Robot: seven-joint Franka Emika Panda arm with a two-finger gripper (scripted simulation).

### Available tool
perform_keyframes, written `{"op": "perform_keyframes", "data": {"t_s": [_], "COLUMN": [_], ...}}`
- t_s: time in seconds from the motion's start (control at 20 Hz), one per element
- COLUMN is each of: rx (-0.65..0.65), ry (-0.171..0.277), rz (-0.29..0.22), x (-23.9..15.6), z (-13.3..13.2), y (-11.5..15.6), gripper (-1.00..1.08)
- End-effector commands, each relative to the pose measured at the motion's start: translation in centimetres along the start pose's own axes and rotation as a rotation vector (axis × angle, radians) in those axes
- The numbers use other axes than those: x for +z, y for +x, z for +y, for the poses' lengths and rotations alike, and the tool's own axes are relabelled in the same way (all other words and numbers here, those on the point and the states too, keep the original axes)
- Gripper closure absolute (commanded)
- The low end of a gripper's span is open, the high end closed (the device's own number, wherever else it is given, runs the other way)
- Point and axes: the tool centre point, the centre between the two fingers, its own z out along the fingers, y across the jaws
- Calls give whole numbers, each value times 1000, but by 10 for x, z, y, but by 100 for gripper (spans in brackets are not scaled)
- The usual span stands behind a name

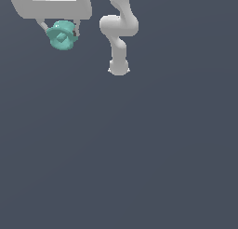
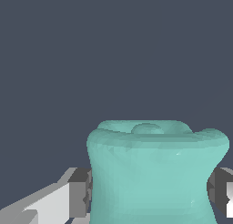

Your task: Pick up the object and move it to a goal position.

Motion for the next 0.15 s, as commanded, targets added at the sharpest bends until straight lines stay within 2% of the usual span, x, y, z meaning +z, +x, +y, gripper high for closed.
{"op": "perform_keyframes", "data": {"t_s": [0.0,0.1], "rx": [-1,-1], "ry": [0,0], "rz": [-1,-1], "x": [-3,-4], "z": [2,2], "y": [0,1], "gripper": [108,108]}}
